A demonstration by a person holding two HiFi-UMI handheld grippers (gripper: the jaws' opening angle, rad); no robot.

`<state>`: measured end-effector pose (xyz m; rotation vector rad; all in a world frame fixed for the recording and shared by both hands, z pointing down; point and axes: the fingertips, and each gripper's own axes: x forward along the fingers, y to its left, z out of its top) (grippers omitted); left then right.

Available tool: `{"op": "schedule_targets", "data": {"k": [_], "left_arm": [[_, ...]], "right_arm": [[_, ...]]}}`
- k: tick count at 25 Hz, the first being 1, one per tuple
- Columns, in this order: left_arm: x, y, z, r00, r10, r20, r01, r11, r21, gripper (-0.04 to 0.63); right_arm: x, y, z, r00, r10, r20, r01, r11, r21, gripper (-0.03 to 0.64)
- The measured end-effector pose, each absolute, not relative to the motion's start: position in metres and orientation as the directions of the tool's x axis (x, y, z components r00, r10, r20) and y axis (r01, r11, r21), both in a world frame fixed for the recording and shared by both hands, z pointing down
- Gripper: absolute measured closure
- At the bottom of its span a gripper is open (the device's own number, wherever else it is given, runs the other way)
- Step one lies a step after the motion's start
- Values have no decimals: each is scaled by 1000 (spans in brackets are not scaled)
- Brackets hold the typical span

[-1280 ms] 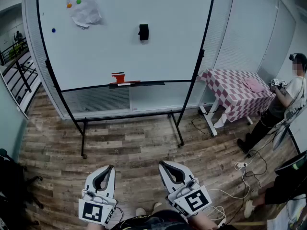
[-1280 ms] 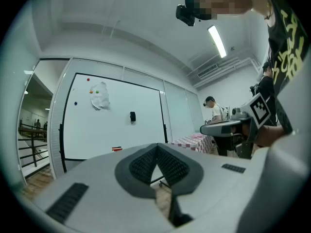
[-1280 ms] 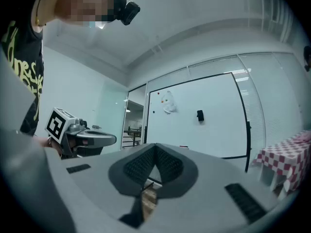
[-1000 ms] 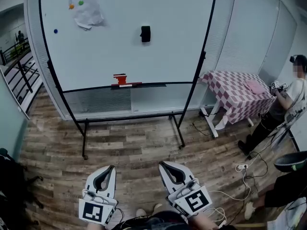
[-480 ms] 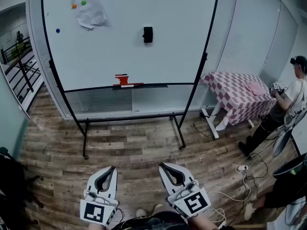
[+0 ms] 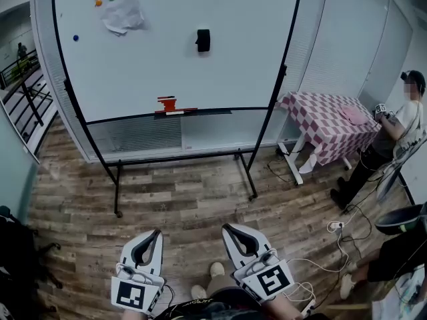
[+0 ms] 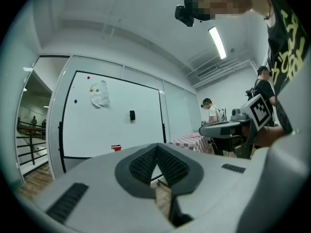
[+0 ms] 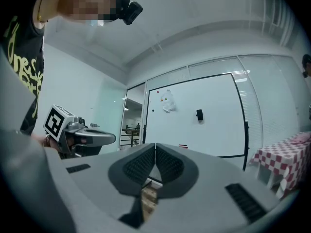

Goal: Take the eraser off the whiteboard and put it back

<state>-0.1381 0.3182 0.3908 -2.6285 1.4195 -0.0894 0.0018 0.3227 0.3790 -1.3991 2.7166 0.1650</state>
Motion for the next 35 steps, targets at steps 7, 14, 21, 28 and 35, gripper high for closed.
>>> {"op": "schedule_targets", "data": {"k": [7,14,21,28,35], "left_arm": [[-136,310,391,539,-842,-22,-834,-530,-155,589],[-137,291,392,522,-853,-16,-843,-514,-157,589],[-132,260,386,512,-859,-29,-850,-501,-165,589],[-130,223,381,493,-870,-20,-862,-485,-151,589],[-133,186,379,483,-876,8,-862,-476,-174,589]], "right_arm": [[7,314,388,-573,-816,-72,-820,571,46,606],[7,292,374,-592,-792,-151,-805,588,73,606],[11,259,367,-606,-777,-168,-794,601,88,606],[13,216,358,-619,-766,-175,-784,614,90,606],[13,181,350,-619,-762,-189,-784,615,86,606]]}}
